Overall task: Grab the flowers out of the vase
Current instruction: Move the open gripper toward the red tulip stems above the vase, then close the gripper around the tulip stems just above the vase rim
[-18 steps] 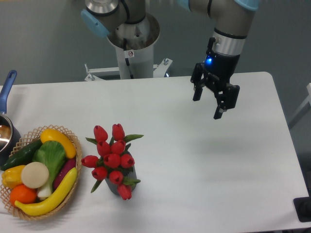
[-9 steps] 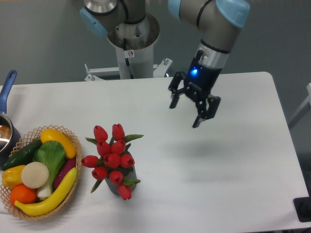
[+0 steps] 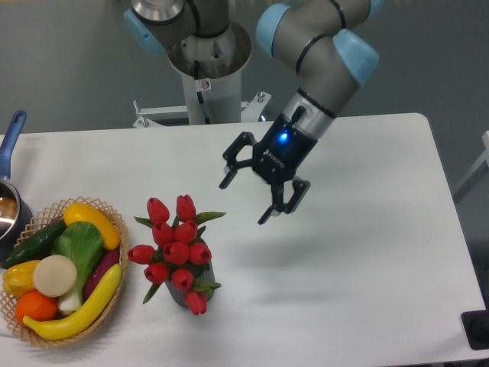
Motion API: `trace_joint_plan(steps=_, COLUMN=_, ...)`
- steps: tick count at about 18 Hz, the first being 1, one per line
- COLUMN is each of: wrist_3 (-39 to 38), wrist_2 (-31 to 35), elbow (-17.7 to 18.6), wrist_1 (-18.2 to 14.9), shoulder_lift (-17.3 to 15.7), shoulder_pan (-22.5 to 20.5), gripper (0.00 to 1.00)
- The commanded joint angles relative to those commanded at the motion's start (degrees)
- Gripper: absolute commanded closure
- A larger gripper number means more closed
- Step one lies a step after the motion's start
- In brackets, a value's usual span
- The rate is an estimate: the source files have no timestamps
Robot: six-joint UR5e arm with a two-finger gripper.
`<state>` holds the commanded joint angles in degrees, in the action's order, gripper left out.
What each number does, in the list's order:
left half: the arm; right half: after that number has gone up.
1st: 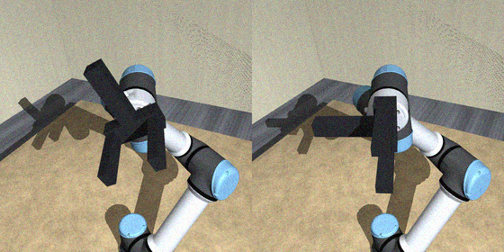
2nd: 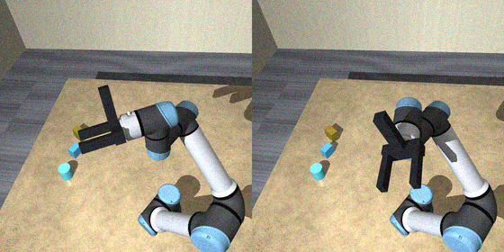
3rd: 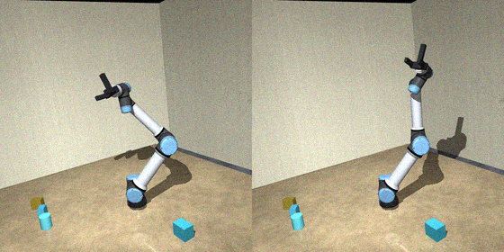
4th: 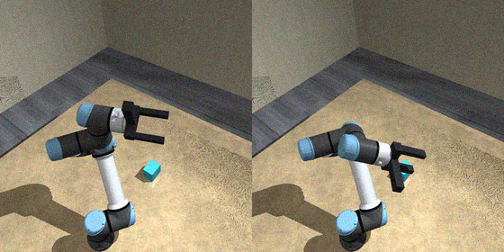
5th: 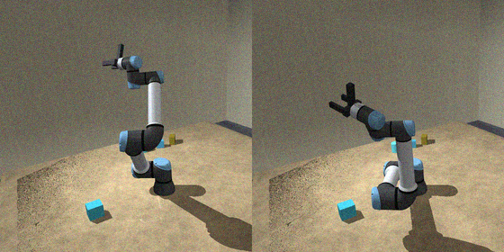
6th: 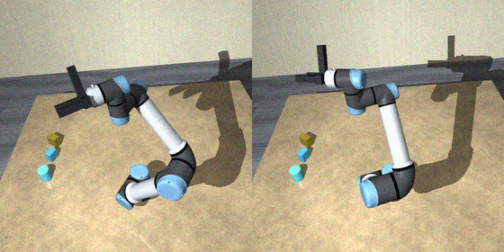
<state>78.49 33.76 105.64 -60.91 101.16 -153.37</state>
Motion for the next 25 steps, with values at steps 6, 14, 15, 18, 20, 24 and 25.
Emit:
trace_joint_plan(steps=6, wrist_3=-0.09, wrist_2=-0.28, elbow=-0.35, wrist_1=2.11, shoulder_lift=0.97, shoulder_pan=2.1, gripper=0.0)
trace_joint_plan(steps=14, wrist_3=-4.22, wrist_2=-0.54, elbow=-2.55, wrist_1=10.02, shoulder_lift=5.54, shoulder_pan=5.19, gripper=0.0)
trace_joint_plan(steps=15, wrist_3=-4.22, wrist_2=-0.54, elbow=-2.64, wrist_1=10.02, shoulder_lift=5.89, shoulder_pan=5.71, gripper=0.0)
trace_joint_plan(steps=18, wrist_3=-4.66, wrist_2=-0.63, elbow=-2.99, wrist_1=10.64, shoulder_lift=6.51, shoulder_pan=6.24, gripper=0.0)
trace_joint_plan(steps=20, wrist_3=-4.66, wrist_2=-0.63, elbow=-3.51, wrist_1=10.73, shoulder_lift=7.21, shoulder_pan=6.5, gripper=0.0)
trace_joint_plan(steps=24, wrist_3=-4.75, wrist_2=-0.28, elbow=-3.69, wrist_1=10.82, shoulder_lift=7.91, shoulder_pan=7.64, gripper=0.0)
trace_joint_plan(steps=25, wrist_3=-4.75, wrist_2=-0.1, elbow=-3.69, wrist_1=10.82, shoulder_lift=7.91, shoulder_pan=7.91, gripper=0.0)
